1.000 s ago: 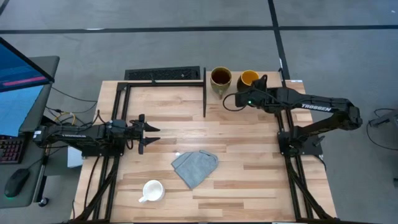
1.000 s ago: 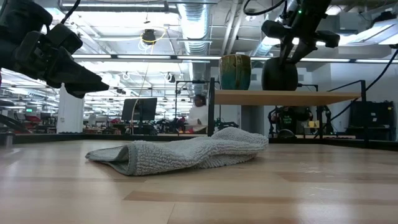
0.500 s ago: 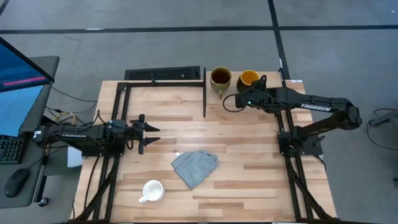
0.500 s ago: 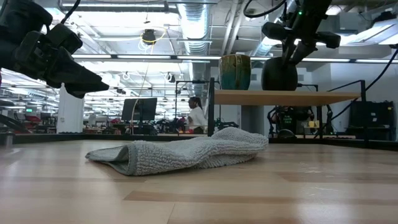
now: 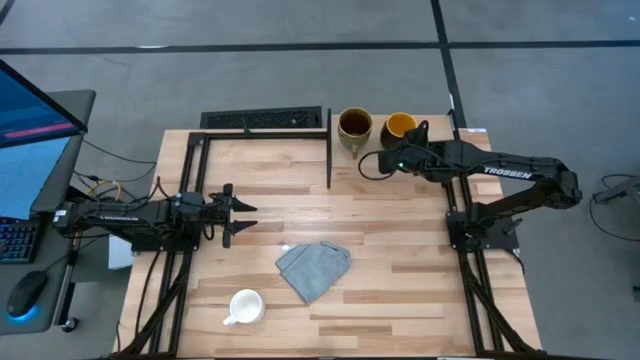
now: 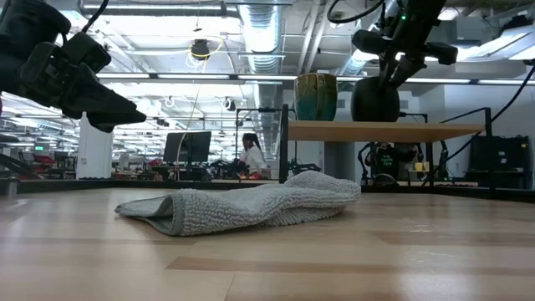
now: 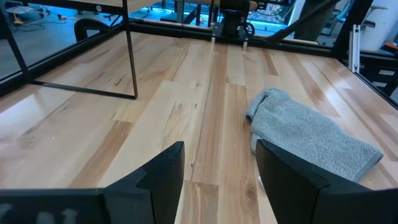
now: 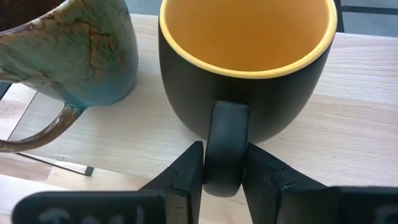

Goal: Stack small to large cups/mugs on shelf
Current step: Put the yellow mug on the shelf

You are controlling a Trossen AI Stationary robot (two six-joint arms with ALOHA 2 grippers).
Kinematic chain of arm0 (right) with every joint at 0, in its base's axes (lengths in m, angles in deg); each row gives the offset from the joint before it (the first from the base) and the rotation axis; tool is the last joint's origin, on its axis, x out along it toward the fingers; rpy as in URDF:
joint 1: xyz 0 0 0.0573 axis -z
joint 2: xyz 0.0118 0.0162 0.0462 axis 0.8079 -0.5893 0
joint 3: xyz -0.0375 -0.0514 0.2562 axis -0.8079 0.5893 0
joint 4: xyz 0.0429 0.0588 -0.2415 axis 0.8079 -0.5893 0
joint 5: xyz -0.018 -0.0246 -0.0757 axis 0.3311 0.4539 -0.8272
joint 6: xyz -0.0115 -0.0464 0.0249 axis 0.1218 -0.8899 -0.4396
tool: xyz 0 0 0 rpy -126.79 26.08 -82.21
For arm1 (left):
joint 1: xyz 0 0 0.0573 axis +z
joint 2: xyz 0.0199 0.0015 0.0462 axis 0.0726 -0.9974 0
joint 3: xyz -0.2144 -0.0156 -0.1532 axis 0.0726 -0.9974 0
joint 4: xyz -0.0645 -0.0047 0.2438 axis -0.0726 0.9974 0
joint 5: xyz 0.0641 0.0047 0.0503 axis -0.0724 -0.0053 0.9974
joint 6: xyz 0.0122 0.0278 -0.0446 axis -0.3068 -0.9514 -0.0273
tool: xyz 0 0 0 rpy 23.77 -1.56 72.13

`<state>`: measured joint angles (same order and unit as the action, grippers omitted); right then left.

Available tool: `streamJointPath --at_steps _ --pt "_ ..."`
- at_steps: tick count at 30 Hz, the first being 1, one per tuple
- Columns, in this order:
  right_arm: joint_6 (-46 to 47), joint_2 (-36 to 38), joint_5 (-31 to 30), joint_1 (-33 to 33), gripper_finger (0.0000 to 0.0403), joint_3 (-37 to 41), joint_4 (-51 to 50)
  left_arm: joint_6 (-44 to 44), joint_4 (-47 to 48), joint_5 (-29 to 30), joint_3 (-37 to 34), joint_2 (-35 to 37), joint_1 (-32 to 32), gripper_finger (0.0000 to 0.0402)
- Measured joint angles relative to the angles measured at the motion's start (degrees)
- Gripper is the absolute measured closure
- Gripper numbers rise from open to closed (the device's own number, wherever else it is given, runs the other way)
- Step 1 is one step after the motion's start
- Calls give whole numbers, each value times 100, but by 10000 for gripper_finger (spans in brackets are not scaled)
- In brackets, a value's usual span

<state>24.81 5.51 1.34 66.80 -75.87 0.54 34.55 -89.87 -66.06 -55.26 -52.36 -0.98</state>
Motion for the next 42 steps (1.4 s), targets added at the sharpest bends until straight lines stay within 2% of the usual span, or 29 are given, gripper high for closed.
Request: streamJointPath --at_steps 28,42 --pt "39 4 136 -4 286 -4 26 103 84 0 0 -1 1 212" --pt "39 4 250 -7 182 -4 28 111 88 0 2 1 2 212"
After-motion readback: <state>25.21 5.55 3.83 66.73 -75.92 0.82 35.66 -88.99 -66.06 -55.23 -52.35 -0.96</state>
